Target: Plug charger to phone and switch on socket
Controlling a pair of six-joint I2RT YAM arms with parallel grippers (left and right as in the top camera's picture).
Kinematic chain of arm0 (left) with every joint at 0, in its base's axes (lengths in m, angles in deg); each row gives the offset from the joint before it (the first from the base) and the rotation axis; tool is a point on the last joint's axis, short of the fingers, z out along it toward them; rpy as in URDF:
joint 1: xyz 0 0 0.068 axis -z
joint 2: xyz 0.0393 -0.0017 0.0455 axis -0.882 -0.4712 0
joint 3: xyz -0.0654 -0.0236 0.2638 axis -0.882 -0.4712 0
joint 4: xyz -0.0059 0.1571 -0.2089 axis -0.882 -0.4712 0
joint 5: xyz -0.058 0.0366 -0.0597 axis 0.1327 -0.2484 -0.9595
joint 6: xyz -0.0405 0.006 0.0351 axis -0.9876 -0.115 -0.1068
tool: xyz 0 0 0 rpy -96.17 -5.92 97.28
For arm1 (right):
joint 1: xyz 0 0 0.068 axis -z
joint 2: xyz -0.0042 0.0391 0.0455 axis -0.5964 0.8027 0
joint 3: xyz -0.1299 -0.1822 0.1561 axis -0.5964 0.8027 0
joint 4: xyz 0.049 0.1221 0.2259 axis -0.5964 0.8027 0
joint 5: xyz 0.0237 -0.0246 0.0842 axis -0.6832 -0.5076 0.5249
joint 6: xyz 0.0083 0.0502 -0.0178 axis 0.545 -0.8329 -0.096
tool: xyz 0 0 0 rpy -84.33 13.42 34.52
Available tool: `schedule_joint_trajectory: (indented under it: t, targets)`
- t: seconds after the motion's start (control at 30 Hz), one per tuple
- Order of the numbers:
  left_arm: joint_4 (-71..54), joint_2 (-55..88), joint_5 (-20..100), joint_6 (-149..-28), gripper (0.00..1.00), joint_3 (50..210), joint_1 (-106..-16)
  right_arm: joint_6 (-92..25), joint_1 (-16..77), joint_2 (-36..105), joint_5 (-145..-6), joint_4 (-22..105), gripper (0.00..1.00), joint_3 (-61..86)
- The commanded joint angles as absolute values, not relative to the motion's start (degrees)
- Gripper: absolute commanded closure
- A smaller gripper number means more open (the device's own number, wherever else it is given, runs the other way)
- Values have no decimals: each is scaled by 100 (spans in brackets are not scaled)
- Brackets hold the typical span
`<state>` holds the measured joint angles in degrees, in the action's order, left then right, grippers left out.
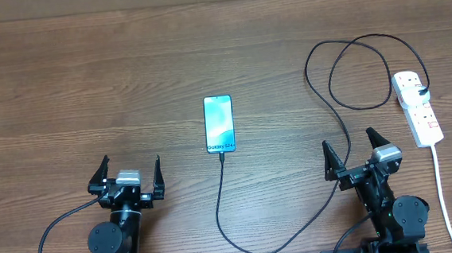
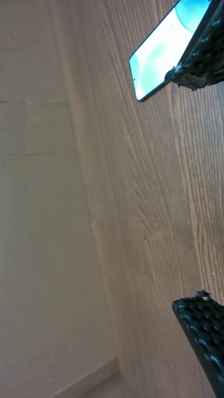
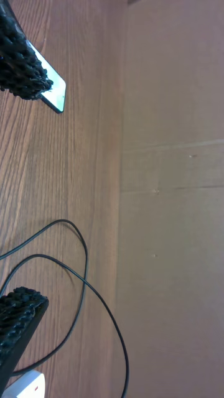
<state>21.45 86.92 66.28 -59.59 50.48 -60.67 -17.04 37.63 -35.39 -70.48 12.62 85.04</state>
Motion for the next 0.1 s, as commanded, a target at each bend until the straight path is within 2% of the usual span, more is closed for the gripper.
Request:
schedule_joint_trajectory:
  t: [0.0, 0.07]
  targets:
    - [2134, 8757, 6663, -5833, 0, 5028, -6026, -1676, 3732, -3612, -7101, 1227, 0, 8563]
    - [2134, 8757, 6663, -5833, 0, 5028, -6026, -1676, 3732, -3612, -7101, 1227, 0, 8563]
